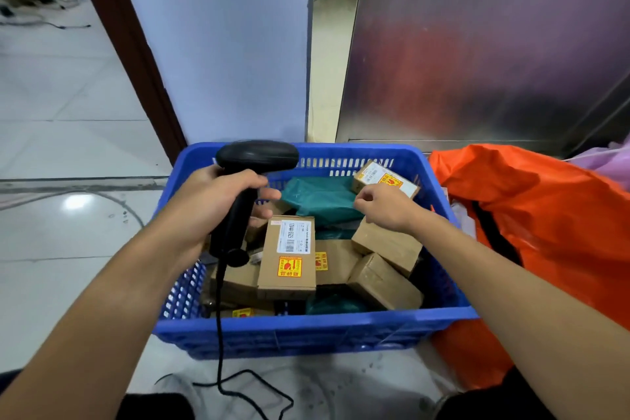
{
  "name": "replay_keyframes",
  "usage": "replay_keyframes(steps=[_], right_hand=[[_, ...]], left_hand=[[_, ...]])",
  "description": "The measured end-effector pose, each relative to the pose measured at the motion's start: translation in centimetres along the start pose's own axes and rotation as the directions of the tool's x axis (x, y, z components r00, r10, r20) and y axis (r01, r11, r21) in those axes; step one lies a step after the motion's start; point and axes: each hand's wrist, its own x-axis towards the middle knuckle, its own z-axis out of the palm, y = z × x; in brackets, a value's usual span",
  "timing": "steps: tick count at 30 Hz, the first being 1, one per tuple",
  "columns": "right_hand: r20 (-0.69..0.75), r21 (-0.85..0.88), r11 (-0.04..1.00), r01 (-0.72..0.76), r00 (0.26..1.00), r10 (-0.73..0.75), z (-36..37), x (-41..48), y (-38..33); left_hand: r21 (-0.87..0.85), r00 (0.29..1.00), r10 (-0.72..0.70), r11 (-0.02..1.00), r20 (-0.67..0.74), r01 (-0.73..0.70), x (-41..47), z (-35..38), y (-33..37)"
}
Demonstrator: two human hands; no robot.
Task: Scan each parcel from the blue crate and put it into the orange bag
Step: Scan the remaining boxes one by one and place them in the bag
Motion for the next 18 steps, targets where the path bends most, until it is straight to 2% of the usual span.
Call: replay_keyframes(steps=[5, 8, 13, 16, 18], right_hand=[[0.144, -0.064, 0.994, -0.087, 0.985, 0.095, 4.3, 0.9, -1.4], [0.295, -0.101, 0.987, -0.124, 0.944, 0.149, 7.4, 1.0, -2.3], [0.498, 0.040, 0.973, -0.229, 0.848, 0.179, 12.8, -0.6, -2.5], [0.515, 0.121, 0.943, -0.311, 0.832, 0.208, 15.8, -1.0, -2.4], [0.505, 0.232, 0.881, -0.412, 0.825, 0.253, 17.2, -1.2, -2.6]], left_hand=[[0.029, 0.999, 0.007, 1.000, -0.049, -0.006, -0.5, -2.0, -0.5], [0.056, 0.997, -0.004, 0.998, -0.071, 0.008, -0.8, -3.0, -0.9], [0.075, 0.998, 0.014, 0.997, -0.058, -0.009, -1.0, -4.6, -1.3], [0.073, 0.998, 0.026, 0.997, -0.055, -0.022, -1.2, -5.0, -1.3], [0.068, 0.998, 0.034, 0.997, -0.047, -0.031, -1.4, -5.0, -1.1]])
